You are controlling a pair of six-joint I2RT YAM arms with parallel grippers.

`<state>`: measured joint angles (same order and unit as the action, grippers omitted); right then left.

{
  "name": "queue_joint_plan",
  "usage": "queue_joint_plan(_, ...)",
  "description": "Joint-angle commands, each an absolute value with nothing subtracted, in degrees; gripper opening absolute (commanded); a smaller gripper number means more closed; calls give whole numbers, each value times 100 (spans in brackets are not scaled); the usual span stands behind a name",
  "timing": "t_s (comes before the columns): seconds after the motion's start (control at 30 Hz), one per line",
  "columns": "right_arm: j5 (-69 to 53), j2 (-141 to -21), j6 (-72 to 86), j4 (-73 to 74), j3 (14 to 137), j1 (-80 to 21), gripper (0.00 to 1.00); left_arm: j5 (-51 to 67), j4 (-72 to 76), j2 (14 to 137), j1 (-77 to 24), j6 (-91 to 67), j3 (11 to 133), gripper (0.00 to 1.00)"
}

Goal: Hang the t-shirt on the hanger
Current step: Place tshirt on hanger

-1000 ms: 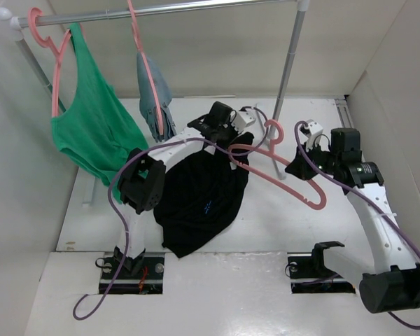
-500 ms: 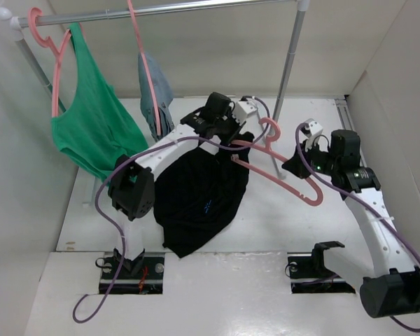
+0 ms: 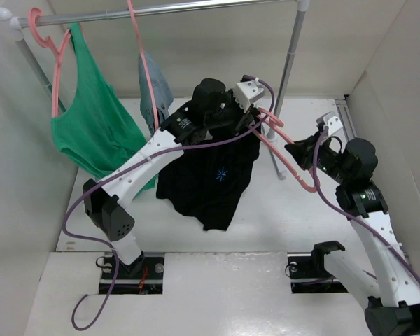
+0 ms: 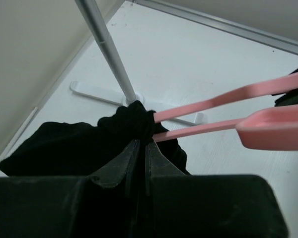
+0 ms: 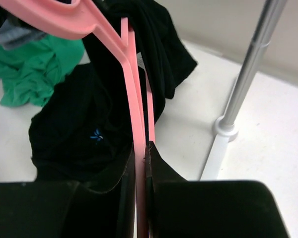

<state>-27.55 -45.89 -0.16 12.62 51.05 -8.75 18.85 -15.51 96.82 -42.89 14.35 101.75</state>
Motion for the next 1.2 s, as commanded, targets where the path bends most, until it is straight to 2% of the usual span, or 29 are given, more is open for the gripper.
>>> queue_joint_plan(0.0,-1364,-4307,229,272,5282,-800,0,1943,-1635,9124,-4500,1354,10213,0)
queue_joint_plan(0.1,-1310,-4131,158,343,5282,-800,0,1794,-1635,8877,-4500,1476,10072,0)
queue_joint_plan(0.43,-3444,-4799,-518,-167,5555,-800,0,2461,-1846,8684,-5062,2452,10792,0)
queue_joint_plan(0.6,-3595,-4799,-519,-422,5361,-800,0,2338,-2145,8360,-5062,2803,10302,2)
queue_joint_plan(0.63,-3595,-4738,-466,-596,5222,-800,0,2338,-2145,8263,-5062,2917,10040,8)
queue_joint_plan(0.77,-3875,-4685,-466,-913,5019,-800,0,2075,-2145,7814,-5062,3697,9686,46)
queue_joint_plan(0.83,-4199,-4754,-466,-984,4966,-800,0,1706,-2145,7709,-5062,4311,9624,51)
queue_joint_plan(0.97,-4587,-4808,-527,-984,4861,-800,0,1337,-2145,7367,-5062,4903,9510,55)
queue_joint_plan(1.17,-5052,-4975,-642,-984,4922,-800,0,1144,-1891,7049,-5062,5676,8842,67)
